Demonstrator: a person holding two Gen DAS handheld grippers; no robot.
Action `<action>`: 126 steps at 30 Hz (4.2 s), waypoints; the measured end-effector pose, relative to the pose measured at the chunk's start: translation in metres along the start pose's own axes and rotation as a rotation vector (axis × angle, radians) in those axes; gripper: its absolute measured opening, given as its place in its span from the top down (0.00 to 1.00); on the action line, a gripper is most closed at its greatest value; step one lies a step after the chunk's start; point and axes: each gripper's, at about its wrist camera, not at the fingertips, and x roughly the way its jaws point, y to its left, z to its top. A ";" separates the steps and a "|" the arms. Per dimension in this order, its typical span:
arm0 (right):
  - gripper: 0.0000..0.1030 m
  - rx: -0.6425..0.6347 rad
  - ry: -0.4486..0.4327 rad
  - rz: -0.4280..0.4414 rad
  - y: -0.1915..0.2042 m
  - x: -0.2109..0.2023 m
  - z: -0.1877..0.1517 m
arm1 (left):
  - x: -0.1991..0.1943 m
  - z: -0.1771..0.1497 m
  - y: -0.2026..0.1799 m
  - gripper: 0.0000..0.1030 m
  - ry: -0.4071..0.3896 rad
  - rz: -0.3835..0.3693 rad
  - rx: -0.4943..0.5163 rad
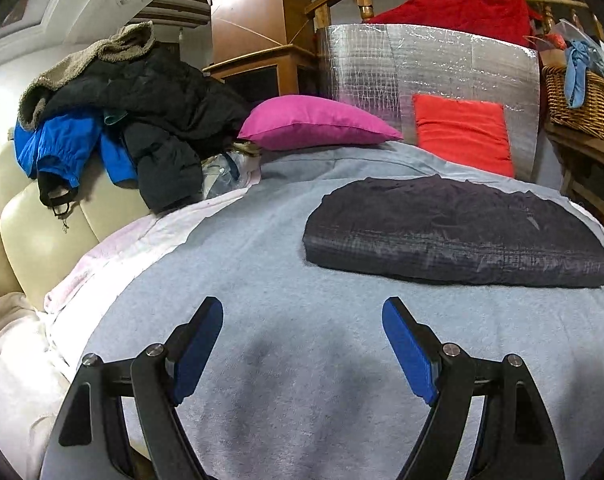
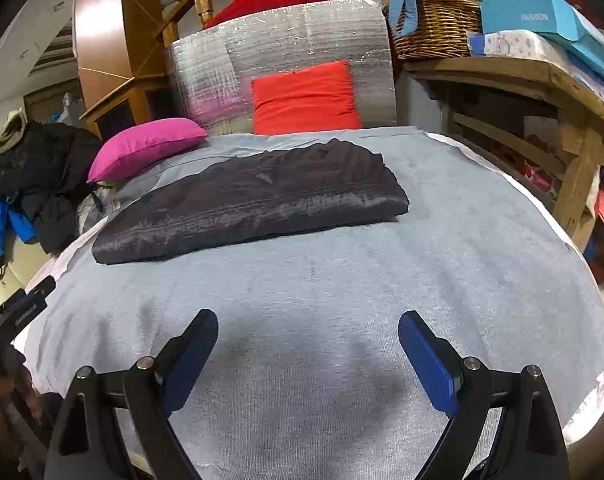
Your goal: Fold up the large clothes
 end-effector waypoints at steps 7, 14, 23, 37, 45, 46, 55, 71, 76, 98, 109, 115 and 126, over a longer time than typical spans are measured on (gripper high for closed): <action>0.09 0.022 0.002 0.024 0.000 0.005 -0.006 | -0.001 -0.004 -0.007 0.20 0.008 0.019 0.034; 0.09 0.012 -0.007 0.021 -0.007 0.001 -0.006 | -0.001 0.004 -0.021 0.20 0.001 0.030 0.015; 0.09 0.024 -0.021 0.041 -0.015 -0.001 -0.007 | -0.009 0.015 -0.050 0.20 -0.040 0.021 0.055; 0.09 0.017 -0.012 0.091 -0.008 0.002 -0.010 | -0.019 0.014 -0.033 0.20 -0.036 0.040 0.010; 0.09 0.117 0.085 0.125 -0.019 0.028 -0.009 | -0.008 0.006 0.005 0.20 -0.001 0.035 -0.050; 0.09 0.146 0.098 0.132 -0.022 0.032 -0.007 | -0.005 0.005 0.010 0.20 0.002 0.040 -0.057; 0.09 0.115 0.123 0.136 -0.003 0.063 0.036 | 0.030 0.020 0.016 0.20 0.057 -0.034 -0.095; 0.09 -0.282 0.118 -0.061 0.076 0.207 0.134 | 0.182 0.084 -0.128 0.17 0.214 0.022 0.210; 0.08 -0.284 0.245 -0.096 0.069 0.244 0.114 | 0.188 0.070 -0.126 0.12 0.220 0.019 0.252; 0.02 -0.143 0.320 -0.158 0.025 0.328 0.182 | 0.239 0.113 -0.190 0.10 0.368 -0.146 0.211; 0.02 -0.172 0.051 -0.067 0.035 0.189 0.143 | 0.175 0.106 -0.052 0.10 0.164 0.016 0.046; 0.02 -0.157 0.217 -0.163 0.004 0.228 0.118 | 0.208 0.076 -0.039 0.09 0.302 0.061 0.046; 0.02 -0.054 0.135 -0.099 -0.014 0.203 0.145 | 0.172 0.096 -0.034 0.11 0.161 0.104 0.043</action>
